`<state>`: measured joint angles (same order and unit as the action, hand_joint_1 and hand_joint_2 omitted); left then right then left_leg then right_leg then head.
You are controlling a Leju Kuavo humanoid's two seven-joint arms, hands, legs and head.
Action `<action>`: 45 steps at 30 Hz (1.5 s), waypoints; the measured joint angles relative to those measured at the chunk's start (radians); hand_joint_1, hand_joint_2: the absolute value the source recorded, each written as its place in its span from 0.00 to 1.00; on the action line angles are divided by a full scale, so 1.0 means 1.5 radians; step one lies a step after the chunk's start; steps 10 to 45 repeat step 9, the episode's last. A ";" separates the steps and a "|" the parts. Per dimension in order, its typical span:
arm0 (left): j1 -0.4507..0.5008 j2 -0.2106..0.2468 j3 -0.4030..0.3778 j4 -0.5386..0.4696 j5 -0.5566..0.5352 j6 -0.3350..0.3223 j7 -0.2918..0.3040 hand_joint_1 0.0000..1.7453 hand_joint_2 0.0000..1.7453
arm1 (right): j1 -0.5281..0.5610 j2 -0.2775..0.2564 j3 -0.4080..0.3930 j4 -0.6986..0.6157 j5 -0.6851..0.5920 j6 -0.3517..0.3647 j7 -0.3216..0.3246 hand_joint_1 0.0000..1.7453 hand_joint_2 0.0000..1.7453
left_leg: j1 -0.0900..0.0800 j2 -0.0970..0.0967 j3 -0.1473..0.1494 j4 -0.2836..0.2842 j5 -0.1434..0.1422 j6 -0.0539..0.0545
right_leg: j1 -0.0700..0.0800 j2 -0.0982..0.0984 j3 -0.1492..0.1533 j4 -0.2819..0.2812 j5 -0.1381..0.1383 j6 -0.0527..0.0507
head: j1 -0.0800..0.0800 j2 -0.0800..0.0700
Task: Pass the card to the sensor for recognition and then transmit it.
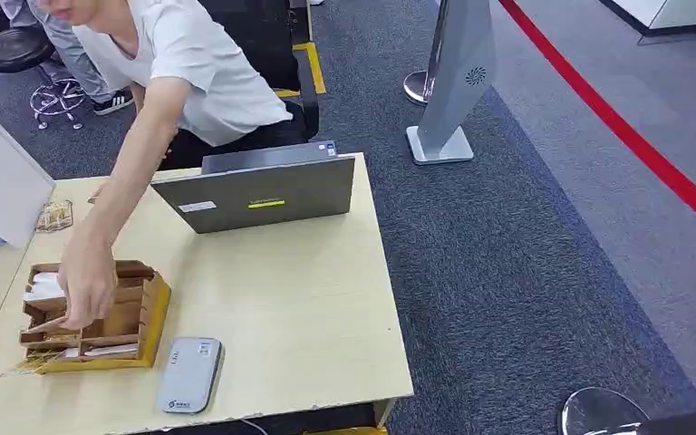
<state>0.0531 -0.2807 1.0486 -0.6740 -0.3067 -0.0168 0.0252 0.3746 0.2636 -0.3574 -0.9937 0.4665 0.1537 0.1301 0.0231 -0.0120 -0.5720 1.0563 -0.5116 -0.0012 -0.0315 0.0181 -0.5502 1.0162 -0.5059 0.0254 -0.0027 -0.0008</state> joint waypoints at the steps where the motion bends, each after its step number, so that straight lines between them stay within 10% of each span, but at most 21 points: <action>1: 0.002 0.006 -0.021 0.007 0.007 0.001 -0.001 0.00 0.00 | -0.004 -0.004 0.007 0.012 -0.010 -0.004 -0.003 0.00 0.00 | 0.000 0.000 0.000 0.000 0.000 0.000 | 0.000 0.000 0.000 0.000 0.000 0.000 | 0.000 0.000; 9: 0.017 0.045 -0.170 0.046 0.053 0.005 -0.006 0.00 0.00 | -0.036 -0.039 0.054 0.094 -0.081 -0.027 -0.022 0.00 0.00 | 0.000 0.000 0.000 0.000 0.000 0.000 | 0.000 0.000 0.000 0.000 0.000 0.000 | 0.000 0.000; 45: 0.017 0.045 -0.170 0.046 0.053 0.005 -0.006 0.00 0.00 | -0.036 -0.039 0.054 0.094 -0.081 -0.027 -0.022 0.00 0.00 | 0.000 0.000 0.000 0.000 0.000 0.000 | 0.000 0.000 0.000 0.000 0.000 0.000 | 0.000 0.000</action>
